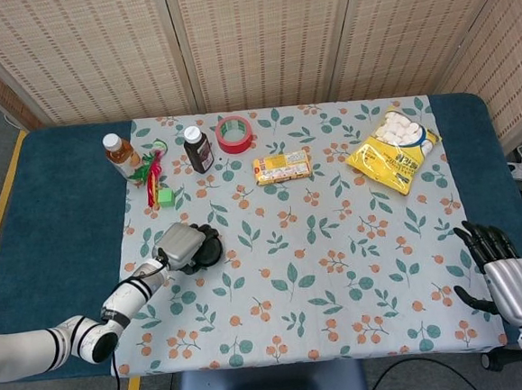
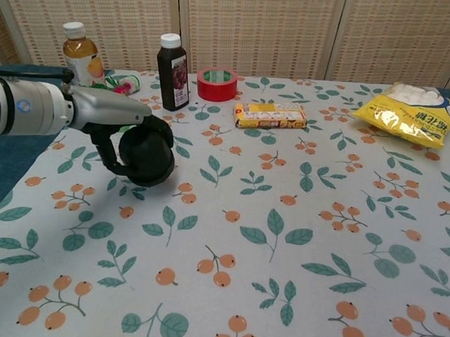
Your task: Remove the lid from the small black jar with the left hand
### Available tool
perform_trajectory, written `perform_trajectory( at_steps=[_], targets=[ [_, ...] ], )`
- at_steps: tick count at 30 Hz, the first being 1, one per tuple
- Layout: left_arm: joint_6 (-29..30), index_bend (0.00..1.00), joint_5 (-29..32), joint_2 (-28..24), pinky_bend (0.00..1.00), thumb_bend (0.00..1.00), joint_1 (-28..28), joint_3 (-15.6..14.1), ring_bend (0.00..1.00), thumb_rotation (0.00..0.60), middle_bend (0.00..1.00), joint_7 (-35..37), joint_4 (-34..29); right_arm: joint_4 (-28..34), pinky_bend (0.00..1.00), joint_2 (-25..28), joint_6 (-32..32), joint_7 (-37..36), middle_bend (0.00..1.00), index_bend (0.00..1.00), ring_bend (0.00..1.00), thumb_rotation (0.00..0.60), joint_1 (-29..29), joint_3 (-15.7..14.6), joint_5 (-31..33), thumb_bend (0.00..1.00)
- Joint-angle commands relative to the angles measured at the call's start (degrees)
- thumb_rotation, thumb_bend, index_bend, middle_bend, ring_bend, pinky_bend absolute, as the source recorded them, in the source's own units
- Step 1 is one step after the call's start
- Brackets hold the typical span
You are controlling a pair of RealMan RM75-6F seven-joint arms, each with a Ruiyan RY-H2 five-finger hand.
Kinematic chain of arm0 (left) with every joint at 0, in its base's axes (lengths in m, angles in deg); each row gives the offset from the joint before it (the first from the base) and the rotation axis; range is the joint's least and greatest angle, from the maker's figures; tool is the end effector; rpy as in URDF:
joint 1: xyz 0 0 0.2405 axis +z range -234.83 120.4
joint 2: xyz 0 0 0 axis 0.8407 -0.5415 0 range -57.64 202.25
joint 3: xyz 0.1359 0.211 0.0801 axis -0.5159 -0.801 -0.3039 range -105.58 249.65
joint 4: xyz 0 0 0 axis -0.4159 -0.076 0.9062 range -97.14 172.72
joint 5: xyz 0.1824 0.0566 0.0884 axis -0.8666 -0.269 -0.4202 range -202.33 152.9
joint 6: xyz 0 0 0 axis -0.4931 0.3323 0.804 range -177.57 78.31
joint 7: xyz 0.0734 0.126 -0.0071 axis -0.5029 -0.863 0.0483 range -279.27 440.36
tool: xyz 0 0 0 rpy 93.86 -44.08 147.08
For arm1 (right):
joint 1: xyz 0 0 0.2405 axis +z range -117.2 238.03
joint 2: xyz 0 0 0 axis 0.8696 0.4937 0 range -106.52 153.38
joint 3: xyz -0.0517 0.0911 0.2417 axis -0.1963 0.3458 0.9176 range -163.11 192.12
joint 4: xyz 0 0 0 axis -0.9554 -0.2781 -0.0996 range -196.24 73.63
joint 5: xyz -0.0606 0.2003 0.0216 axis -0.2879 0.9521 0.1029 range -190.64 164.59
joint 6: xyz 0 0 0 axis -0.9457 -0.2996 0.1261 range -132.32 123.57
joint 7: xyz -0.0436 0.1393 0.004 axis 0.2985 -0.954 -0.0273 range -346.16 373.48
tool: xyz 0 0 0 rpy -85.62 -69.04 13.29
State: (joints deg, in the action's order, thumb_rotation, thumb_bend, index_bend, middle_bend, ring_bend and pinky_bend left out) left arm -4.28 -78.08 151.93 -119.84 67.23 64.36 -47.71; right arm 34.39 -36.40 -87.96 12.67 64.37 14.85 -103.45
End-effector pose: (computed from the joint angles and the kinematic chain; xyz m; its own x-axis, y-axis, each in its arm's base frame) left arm -0.1332 0.3820 -0.0045 0.6741 0.3589 0.6456 0.7163 -0.5309 -0.4528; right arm -0.3093 -0.1682 0.1669 0.4034 -0.0783 0.9117 -0.9145 -0.0694 0.3987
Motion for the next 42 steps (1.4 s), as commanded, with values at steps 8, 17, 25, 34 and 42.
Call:
perform_trajectory(
  at_steps=[8, 17, 25, 34, 42],
  targets=[
    [10.6, 0.73, 2.1, -11.8, 0.91, 0.82, 1.7, 5.6, 0.66, 0.6, 0.78, -7.4, -10.7, -0.4, 0.0, -0.3, 1.0, -0.1, 0.0, 0.0, 0.0, 0.6, 0.5, 0.0, 0.4, 0.15],
    [4.4, 0.73, 6.3, -9.7, 0.91, 0.82, 2.2, 4.7, 0.66, 0.6, 0.78, -9.1, -11.5, -0.1, 0.0, -0.7, 1.9, 0.5, 0.0, 0.0, 0.0, 0.6, 1.0, -0.1, 0.3, 0.15],
    [-3.1, 0.73, -0.4, -6.1, 0.91, 0.82, 5.9, 4.0, 0.66, 0.6, 0.78, -0.3, -4.8, 0.1, 0.0, 0.0, 0.5, -0.8, 0.0, 0.0, 0.0, 0.6, 0.5, -0.1, -0.1, 0.15],
    [4.5, 0.74, -2.2, -21.6, 0.91, 0.82, 5.3, 10.2, 0.66, 0.6, 0.79, -4.6, -21.4, 0.3, 0.0, 0.1, 0.4, -0.8, 0.0, 0.0, 0.0, 0.6, 0.4, -0.4, -0.6, 0.15],
    [-6.0, 0.74, 1.8, -9.0, 0.91, 0.81, 6.5, 3.2, 0.66, 0.6, 0.79, -3.8, -8.9, -0.1, 0.0, -0.2, 0.4, 0.6, 0.0, 0.0, 0.0, 0.6, 0.3, -0.4, -0.3, 0.15]
  ],
)
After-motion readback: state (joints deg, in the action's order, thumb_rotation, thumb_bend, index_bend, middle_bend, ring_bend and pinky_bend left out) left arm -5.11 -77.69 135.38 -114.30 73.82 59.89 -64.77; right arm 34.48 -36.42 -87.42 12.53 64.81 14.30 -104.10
